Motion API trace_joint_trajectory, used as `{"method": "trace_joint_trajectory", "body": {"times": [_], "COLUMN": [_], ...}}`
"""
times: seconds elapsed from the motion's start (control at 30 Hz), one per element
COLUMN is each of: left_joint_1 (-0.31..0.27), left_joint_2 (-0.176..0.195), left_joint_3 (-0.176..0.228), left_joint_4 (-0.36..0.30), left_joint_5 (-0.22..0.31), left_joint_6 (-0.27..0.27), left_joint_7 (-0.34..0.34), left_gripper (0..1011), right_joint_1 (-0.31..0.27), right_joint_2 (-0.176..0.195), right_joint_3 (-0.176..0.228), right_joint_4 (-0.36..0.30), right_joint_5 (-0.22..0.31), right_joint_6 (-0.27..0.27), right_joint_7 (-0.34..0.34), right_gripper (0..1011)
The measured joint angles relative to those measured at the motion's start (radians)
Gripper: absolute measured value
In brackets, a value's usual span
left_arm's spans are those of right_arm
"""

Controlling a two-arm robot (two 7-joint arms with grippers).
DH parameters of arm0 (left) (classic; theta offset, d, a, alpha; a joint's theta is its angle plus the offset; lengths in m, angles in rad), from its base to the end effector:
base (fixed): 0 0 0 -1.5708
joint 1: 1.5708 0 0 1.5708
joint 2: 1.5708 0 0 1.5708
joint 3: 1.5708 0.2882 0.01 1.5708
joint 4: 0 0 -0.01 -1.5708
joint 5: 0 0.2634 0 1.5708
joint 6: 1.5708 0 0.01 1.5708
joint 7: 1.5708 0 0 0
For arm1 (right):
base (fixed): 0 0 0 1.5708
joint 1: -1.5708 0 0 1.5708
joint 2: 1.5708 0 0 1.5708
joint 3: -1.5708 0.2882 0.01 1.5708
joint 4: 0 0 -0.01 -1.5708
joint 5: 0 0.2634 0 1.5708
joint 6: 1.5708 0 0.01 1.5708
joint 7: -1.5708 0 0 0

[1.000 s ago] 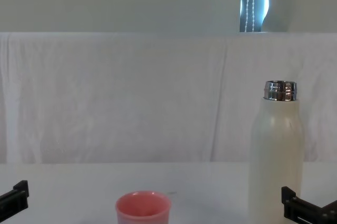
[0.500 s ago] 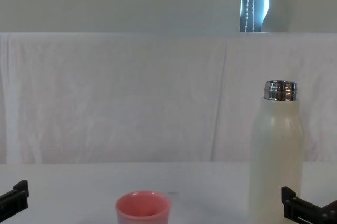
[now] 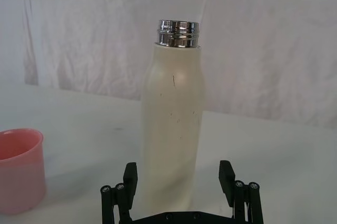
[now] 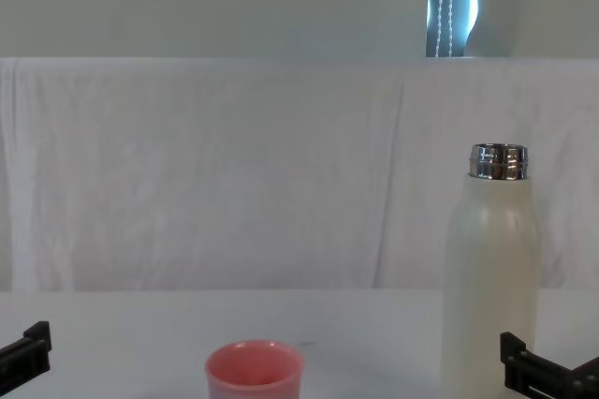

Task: Grasp the thermos with one hand and pour water into the cup lid.

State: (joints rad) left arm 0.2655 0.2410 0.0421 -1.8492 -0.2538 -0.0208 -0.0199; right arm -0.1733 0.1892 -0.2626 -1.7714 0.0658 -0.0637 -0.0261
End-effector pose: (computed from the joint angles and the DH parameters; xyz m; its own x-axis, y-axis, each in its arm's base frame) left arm 0.2083 0.0419 -0.2834 0.1245 0.9917 -0.0326 -0.9921 0.1240 -0.0176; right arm 0.2226 0.0256 -0.2950 0.2628 -0.9625 0.0675 0.9627 0.2662 0.0478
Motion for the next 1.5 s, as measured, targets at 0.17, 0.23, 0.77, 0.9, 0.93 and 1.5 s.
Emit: {"method": "trace_joint_trajectory", "body": {"times": [0.17, 0.23, 0.77, 0.9, 0.93, 1.5], "left_joint_1": [0.0, 0.0, 0.0, 0.0, 0.0, 0.0], "left_joint_2": [0.0, 0.0, 0.0, 0.0, 0.0, 0.0], "left_joint_3": [0.0, 0.0, 0.0, 0.0, 0.0, 0.0], "left_joint_4": [0.0, 0.0, 0.0, 0.0, 0.0, 0.0], "left_joint_5": [0.0, 0.0, 0.0, 0.0, 0.0, 0.0], "left_joint_6": [0.0, 0.0, 0.0, 0.0, 0.0, 0.0], "left_joint_7": [0.0, 0.0, 0.0, 0.0, 0.0, 0.0], "left_gripper": [1001, 1001, 1001, 1001, 1001, 1001], "right_joint_1": [0.0, 0.0, 0.002, 0.018, 0.02, 0.09], "right_joint_2": [0.0, 0.0, -0.003, -0.031, -0.035, -0.113], "right_joint_3": [0.0, 0.0, 0.002, 0.011, 0.012, 0.034], "right_joint_4": [0.0, 0.0, 0.003, 0.027, 0.031, 0.107], "right_joint_5": [0.0, 0.0, 0.0, 0.002, 0.003, -0.016], "right_joint_6": [0.0, 0.0, 0.0, 0.004, 0.004, -0.002], "right_joint_7": [0.0, 0.0, 0.002, 0.015, 0.017, 0.056], "right_gripper": [1000, 1000, 1000, 1000, 1000, 1000]}}
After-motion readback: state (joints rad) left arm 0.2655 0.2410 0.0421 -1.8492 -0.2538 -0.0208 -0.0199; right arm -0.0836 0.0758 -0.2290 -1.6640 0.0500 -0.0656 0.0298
